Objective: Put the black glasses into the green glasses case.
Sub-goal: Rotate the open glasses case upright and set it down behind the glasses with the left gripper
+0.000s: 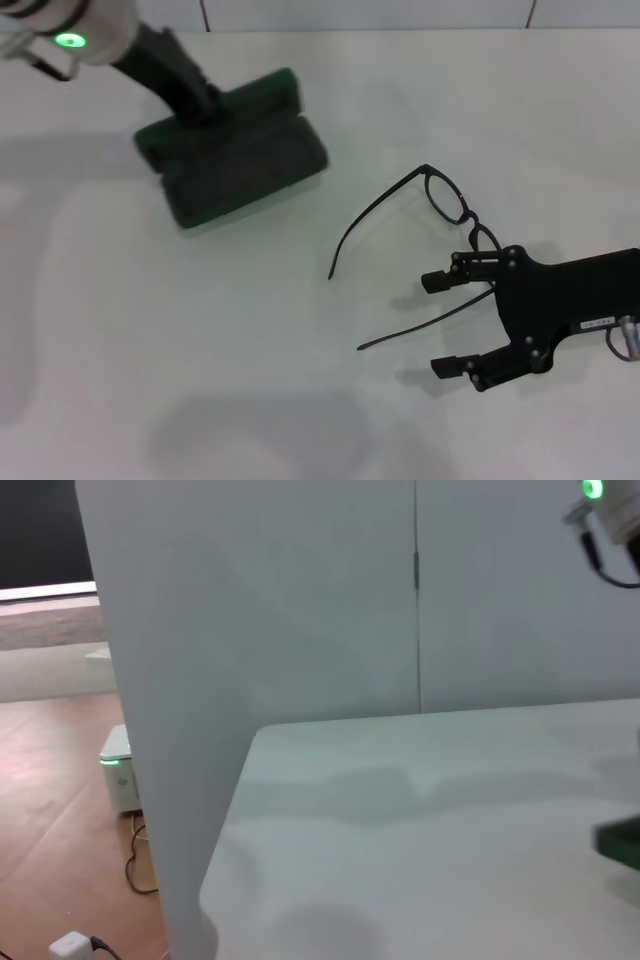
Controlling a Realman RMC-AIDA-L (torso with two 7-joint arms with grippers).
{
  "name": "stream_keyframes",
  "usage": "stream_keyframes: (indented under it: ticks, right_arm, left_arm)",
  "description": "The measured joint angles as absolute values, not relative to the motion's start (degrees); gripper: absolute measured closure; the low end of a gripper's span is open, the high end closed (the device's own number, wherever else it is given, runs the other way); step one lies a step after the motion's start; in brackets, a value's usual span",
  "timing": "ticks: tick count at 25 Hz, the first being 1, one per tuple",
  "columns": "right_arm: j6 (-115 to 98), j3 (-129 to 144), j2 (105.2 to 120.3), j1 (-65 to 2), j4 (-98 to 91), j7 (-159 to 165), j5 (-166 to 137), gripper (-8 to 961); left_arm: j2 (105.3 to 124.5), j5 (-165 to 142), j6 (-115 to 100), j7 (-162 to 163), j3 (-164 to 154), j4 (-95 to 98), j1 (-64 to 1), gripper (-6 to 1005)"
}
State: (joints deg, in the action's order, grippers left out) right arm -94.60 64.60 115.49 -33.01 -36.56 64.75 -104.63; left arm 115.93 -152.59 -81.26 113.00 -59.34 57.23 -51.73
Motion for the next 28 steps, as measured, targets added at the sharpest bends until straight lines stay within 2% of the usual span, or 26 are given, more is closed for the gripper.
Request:
stream_keyframes:
  ticks: [2,8,28]
  right_arm:
    - [-94.72,64.6,115.49,-32.91,-36.57,64.76,-104.61,84]
    - [-94.93,64.6,115.49,-32.44,-36.47,64.77,-104.38,84]
    - [-95.45,64.6,115.58,-32.13,-36.38,64.46,-104.44,83]
  left_arm:
    - [117.22,-152.57,-78.18,112.28,-62.68,57.01,-52.28,765]
    - [119.51,-152.49,-72.19,111.76,-70.08,55.51,-52.52,750]
    - [119.78,-149.75,-71.31,111.61,-77.82,55.51,-51.73,700]
